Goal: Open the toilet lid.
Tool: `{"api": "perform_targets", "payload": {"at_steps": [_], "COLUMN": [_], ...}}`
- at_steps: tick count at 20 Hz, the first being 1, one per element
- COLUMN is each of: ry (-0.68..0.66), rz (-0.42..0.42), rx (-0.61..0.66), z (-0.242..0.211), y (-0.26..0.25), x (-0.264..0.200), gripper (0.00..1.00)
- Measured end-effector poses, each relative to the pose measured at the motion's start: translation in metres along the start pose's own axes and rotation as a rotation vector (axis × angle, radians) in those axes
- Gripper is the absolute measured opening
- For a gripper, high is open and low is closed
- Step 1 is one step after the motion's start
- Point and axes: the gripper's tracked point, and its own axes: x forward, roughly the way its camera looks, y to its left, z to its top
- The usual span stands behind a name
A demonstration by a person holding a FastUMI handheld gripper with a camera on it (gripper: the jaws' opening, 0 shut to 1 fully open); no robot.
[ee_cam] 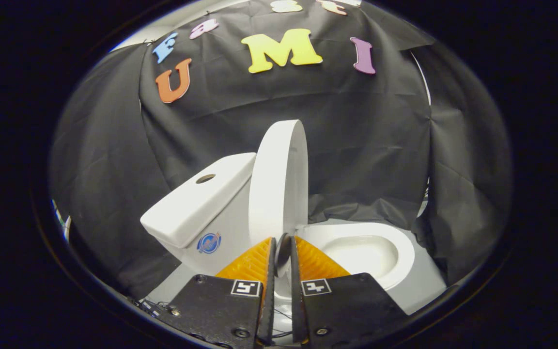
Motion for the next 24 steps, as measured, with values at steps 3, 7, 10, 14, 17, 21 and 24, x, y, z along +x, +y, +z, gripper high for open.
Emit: {"api": "perform_targets", "payload": {"at_steps": [3, 7, 10, 14, 17, 21, 24], "ry": [-0.001, -0.001, 0.002, 0.006, 0.012, 0.009, 0.008], "rz": [0.012, 0.017, 0.016, 0.029, 0.041, 0.052, 0.061], "rx": [-0.025, -0.053, -0.084, -0.111, -0.107, -0.123, -0.141], "z": [-0.001, -0.003, -0.006, -0.009, -0.012, -0.013, -0.017], "y": [0.014, 0.032, 0.045, 0.062, 0.071, 0.082, 0.091], "x": [0.005, 0.007, 0.01, 0.012, 0.014, 0.017, 0.018], "gripper": [0.19, 0.19, 0.19, 0.19, 0.2, 0.2, 0.2]}}
